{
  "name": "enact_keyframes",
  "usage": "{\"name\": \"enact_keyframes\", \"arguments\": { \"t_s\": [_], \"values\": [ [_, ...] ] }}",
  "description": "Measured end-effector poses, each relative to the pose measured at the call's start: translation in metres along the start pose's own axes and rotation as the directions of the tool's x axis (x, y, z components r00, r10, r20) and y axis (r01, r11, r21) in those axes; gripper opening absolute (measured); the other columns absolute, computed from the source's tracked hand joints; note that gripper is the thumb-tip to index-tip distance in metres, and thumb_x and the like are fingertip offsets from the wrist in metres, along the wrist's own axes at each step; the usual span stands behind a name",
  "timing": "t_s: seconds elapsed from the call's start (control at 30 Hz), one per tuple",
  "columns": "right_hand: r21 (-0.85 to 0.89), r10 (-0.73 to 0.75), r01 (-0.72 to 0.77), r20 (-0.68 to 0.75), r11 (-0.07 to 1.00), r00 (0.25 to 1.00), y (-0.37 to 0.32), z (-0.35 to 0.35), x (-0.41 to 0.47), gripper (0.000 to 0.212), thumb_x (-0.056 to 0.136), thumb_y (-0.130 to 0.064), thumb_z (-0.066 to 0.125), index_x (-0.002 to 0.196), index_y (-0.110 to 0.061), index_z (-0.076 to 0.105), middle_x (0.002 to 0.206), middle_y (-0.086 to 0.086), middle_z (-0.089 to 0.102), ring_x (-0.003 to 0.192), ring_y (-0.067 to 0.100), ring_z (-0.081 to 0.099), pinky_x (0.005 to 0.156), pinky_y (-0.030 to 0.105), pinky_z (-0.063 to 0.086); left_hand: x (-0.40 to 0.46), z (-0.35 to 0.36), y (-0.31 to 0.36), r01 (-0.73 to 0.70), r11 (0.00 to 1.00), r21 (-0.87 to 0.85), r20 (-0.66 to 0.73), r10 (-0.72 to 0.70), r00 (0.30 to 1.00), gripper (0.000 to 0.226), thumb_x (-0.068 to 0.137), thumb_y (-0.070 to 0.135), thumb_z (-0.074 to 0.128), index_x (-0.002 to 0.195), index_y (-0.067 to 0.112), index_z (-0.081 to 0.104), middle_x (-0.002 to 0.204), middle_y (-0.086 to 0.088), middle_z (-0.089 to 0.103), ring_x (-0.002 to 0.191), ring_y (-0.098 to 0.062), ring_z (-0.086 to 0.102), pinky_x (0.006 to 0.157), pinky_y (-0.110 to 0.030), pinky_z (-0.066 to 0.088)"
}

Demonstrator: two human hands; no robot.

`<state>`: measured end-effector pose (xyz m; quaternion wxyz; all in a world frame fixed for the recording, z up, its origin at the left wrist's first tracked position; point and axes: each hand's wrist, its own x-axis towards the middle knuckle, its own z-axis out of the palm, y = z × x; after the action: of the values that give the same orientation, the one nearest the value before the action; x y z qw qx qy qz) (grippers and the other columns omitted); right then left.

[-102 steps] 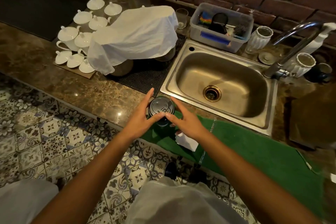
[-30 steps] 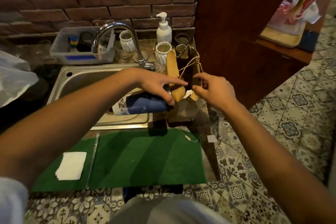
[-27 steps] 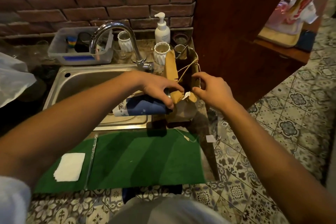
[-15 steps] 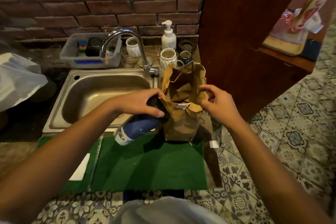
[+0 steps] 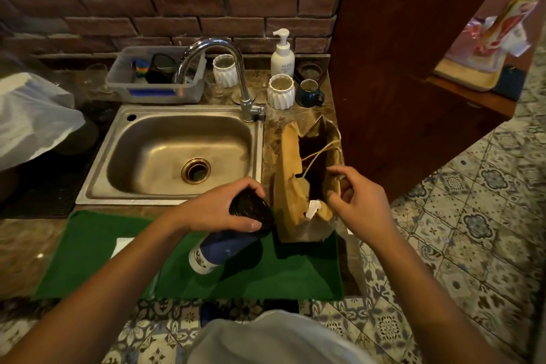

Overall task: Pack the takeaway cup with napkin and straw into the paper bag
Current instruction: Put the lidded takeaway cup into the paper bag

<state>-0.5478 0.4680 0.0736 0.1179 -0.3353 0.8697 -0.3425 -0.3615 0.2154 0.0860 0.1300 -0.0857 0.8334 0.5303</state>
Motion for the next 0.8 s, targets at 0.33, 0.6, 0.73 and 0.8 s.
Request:
{"name": "enact_keyframes", "arguments": {
  "t_s": [0.33, 0.6, 0.73, 0.8],
  "values": [
    [-0.235, -0.059, 0.002, -0.236, 0.972, 0.970, -0.015, -0.007, 0.013, 0.040, 0.092, -0.047, 0.062, 0.128, -0.031, 0.062, 0.100, -0.009, 0.060, 0.091, 0.010, 0.056, 0.066, 0.029, 0.046, 0.047, -0.049, 0.053, 0.001, 0.956, 0.292, 0.217, -0.067, 0.974, 0.098, 0.082, 0.050, 0.078, 0.158, 0.046, 0.017, 0.149, 0.016, 0.039, 0.132, -0.009, 0.046, 0.104, -0.024, 0.038],
    [-0.218, -0.020, 0.005, -0.067, 0.976, 0.998, -0.014, -0.010, 0.049, 0.032, 0.091, -0.042, 0.068, 0.123, -0.039, 0.066, 0.094, -0.009, 0.052, 0.079, 0.008, 0.052, 0.057, 0.024, 0.038, 0.118, -0.054, 0.093, -0.025, 0.834, 0.551, 0.467, -0.284, 0.838, 0.088, 0.084, 0.051, 0.074, 0.157, 0.041, 0.026, 0.164, -0.001, 0.028, 0.146, -0.024, 0.030, 0.117, -0.043, 0.028],
    [-0.190, 0.016, -0.018, -0.010, 0.982, 1.000, -0.006, -0.008, 0.048, 0.031, 0.093, -0.031, 0.065, 0.123, -0.038, 0.067, 0.096, -0.010, 0.058, 0.077, 0.006, 0.054, 0.060, 0.027, 0.043, 0.121, -0.045, 0.079, 0.002, 0.866, 0.499, 0.420, -0.244, 0.874, 0.066, 0.087, 0.050, 0.073, 0.143, 0.032, 0.045, 0.126, 0.006, 0.054, 0.112, -0.019, 0.054, 0.084, -0.029, 0.046],
    [-0.147, 0.031, -0.031, -0.007, 0.989, 1.000, -0.001, -0.011, 0.045, 0.029, 0.093, -0.026, 0.063, 0.120, -0.037, 0.069, 0.102, -0.009, 0.063, 0.078, 0.006, 0.057, 0.064, 0.029, 0.049, 0.111, -0.050, 0.069, 0.013, 0.905, 0.426, 0.362, -0.184, 0.914, 0.058, 0.084, 0.048, 0.075, 0.133, 0.031, 0.050, 0.116, 0.007, 0.056, 0.101, -0.018, 0.057, 0.079, -0.030, 0.047]
  ]
}}
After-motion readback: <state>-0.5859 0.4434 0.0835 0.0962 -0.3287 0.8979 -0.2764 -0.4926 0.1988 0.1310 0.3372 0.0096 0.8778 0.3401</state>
